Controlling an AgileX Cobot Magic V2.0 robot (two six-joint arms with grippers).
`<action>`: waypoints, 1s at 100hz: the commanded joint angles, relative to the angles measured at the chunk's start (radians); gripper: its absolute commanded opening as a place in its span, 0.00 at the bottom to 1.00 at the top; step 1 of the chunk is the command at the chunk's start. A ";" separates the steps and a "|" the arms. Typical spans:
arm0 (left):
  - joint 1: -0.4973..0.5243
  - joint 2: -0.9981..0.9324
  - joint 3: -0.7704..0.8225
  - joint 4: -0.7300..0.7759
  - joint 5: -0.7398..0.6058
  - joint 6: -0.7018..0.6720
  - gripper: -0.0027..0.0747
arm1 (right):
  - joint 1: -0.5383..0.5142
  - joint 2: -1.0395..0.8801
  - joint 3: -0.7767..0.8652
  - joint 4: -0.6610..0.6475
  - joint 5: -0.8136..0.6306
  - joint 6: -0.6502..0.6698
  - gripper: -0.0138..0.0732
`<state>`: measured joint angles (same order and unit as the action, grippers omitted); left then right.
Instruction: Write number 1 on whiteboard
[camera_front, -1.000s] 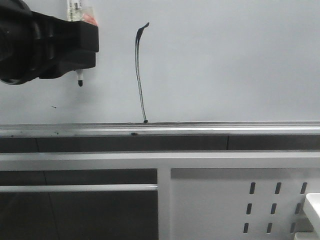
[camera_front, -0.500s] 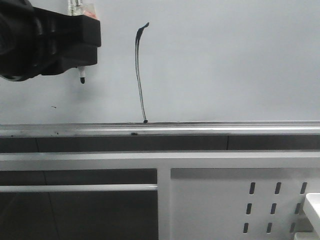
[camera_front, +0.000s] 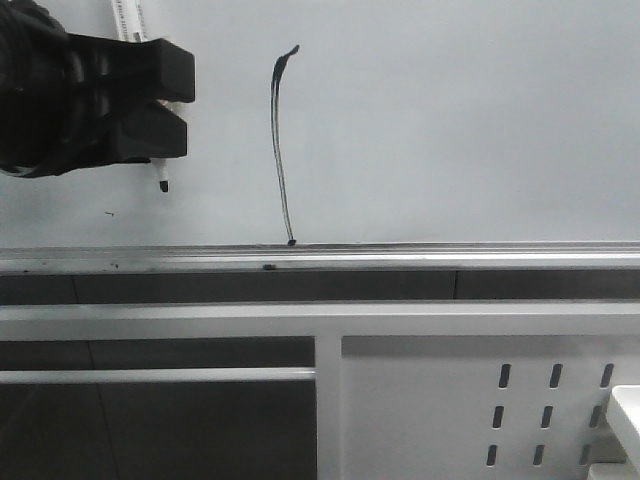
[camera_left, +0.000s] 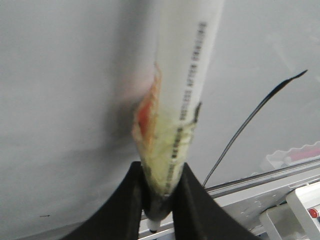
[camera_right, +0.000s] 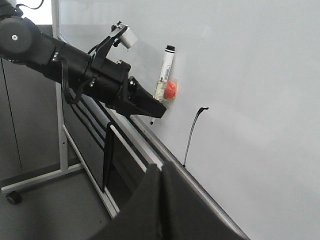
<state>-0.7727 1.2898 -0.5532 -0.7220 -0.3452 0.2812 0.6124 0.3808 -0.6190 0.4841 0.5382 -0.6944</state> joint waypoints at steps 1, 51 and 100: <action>0.014 -0.017 -0.050 -0.019 -0.097 -0.012 0.01 | -0.004 0.005 -0.025 0.024 -0.064 0.003 0.08; 0.014 -0.017 -0.060 -0.009 -0.057 -0.011 0.05 | -0.004 0.005 -0.025 0.033 -0.060 0.003 0.08; 0.014 -0.017 -0.104 0.003 -0.057 -0.009 0.47 | -0.004 0.005 -0.025 0.033 -0.053 0.003 0.08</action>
<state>-0.7629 1.2936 -0.6143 -0.7307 -0.2909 0.2752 0.6124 0.3808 -0.6190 0.4938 0.5506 -0.6940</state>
